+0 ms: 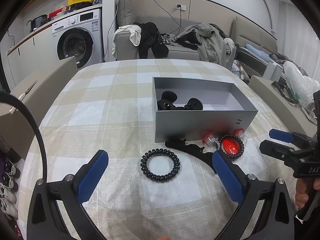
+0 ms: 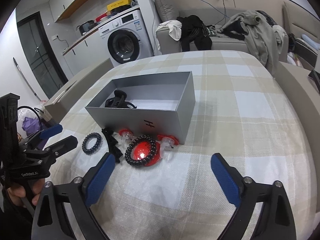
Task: Organize jewelry
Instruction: 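Withdraw both tools and move the right tool toward the clear red-capped vial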
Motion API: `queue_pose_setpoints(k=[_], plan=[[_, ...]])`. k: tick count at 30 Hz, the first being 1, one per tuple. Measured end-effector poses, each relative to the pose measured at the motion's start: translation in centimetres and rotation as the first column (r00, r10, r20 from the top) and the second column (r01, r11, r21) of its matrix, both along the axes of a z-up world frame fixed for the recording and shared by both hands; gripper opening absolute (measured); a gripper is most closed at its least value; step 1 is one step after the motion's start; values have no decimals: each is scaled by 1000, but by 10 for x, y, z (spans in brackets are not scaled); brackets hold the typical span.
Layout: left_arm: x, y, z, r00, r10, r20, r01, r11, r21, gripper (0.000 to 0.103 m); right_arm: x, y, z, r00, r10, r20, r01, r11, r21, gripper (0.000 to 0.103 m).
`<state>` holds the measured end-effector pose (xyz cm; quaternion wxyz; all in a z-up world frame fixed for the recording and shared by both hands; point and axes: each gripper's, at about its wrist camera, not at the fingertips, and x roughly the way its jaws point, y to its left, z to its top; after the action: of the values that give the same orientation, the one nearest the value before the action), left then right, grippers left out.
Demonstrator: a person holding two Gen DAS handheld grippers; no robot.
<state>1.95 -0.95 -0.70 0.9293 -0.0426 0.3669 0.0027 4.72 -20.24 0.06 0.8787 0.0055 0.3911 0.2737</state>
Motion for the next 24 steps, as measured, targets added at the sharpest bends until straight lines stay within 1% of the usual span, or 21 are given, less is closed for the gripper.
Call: queue_pose_setpoints(k=[1, 9, 10, 19, 21, 24], plan=[[0, 1, -1, 1000, 2, -5, -2, 1000, -4, 101, 0, 0, 0, 1000, -5, 0, 5, 1000, -1, 89], [2, 5, -8, 999, 20, -34, -20, 1000, -10, 101, 14, -3, -9, 997, -72, -33, 70, 997, -44, 84], [2, 5, -8, 999, 20, -36, -21, 1000, -12, 101, 17, -4, -11, 996, -79, -41, 77, 996, -50, 82], [2, 6, -11, 999, 23, -48, -24, 1000, -16, 101, 27, 1, -17, 995, -88, -51, 83, 991, -104, 78], [3, 6, -11, 999, 22, -50, -23, 1000, -16, 101, 28, 2, -19, 994, -102, -47, 95, 987, -131, 76], [3, 6, -11, 998, 21, -52, -21, 1000, -17, 101, 29, -5, -20, 990, -131, -46, 123, 983, -138, 76]])
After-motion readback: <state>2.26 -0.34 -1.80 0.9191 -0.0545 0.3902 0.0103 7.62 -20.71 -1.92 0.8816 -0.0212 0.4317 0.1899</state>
